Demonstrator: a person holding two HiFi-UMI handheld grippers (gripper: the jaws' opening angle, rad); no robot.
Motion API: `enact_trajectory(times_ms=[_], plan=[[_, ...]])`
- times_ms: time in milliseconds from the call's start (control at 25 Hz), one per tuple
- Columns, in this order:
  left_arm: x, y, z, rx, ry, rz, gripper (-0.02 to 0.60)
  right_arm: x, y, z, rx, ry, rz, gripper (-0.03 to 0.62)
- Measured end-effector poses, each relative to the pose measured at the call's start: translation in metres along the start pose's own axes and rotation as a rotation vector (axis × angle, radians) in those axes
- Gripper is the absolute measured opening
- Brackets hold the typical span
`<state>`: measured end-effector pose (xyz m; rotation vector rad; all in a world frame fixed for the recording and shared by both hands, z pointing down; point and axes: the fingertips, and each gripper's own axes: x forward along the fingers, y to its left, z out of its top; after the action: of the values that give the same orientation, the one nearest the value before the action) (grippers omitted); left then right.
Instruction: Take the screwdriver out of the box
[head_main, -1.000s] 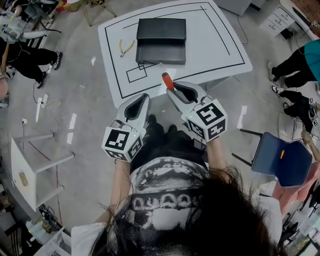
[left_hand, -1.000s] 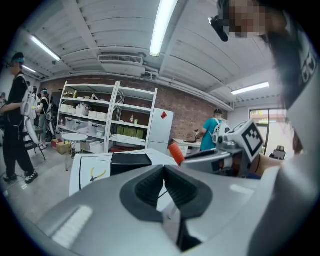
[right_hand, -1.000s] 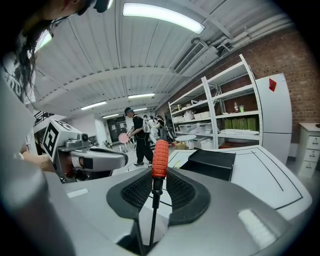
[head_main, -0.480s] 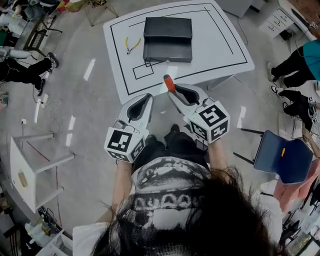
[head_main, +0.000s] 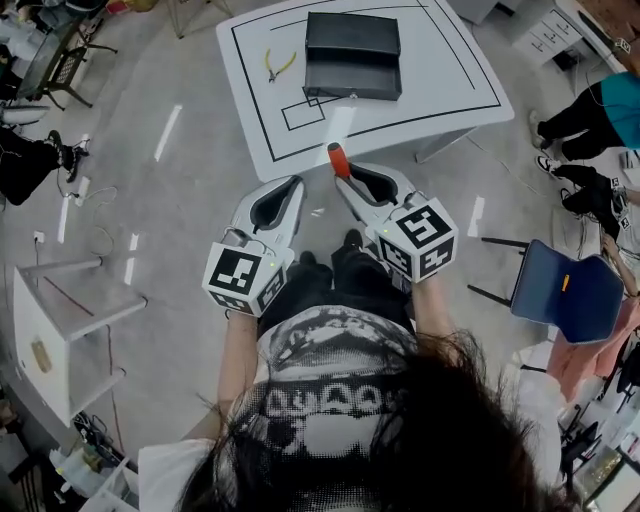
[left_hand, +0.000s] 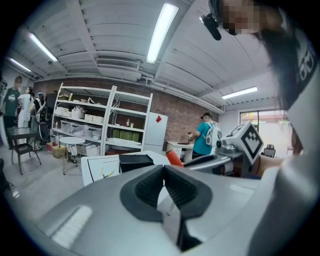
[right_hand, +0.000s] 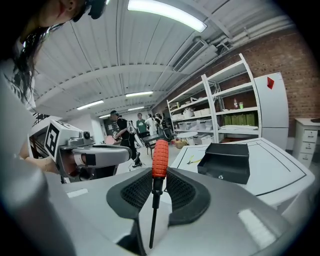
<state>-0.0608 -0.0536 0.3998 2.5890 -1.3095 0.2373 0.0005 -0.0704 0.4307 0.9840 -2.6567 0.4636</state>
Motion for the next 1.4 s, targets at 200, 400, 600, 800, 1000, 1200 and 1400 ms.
enact_trajectory(times_ms=[200,400,600,800,1000,1200,1400], plan=[[-0.030,0.005,-0.004,0.007,-0.012,-0.024,0.000,0.001,0.033,-0.007,0.008,-0.004,-0.024,0.094],[-0.053,0.006,-0.007,0.014,-0.023,-0.053,0.000,0.001,0.059,-0.010,0.013,-0.015,-0.048,0.094],[-0.066,0.003,-0.010,0.021,-0.028,-0.081,0.000,-0.002,0.073,-0.015,0.020,-0.020,-0.066,0.094],[-0.076,0.005,-0.009,0.027,-0.038,-0.088,0.000,0.000,0.083,-0.015,0.014,-0.022,-0.073,0.094],[-0.083,0.006,-0.010,0.031,-0.045,-0.092,0.000,0.001,0.091,-0.015,0.004,-0.024,-0.077,0.094],[-0.086,0.004,-0.010,0.034,-0.049,-0.103,0.000,0.000,0.095,-0.015,-0.001,-0.024,-0.083,0.094],[-0.088,-0.001,-0.011,0.036,-0.046,-0.111,0.000,-0.004,0.097,-0.017,0.000,-0.021,-0.087,0.094]])
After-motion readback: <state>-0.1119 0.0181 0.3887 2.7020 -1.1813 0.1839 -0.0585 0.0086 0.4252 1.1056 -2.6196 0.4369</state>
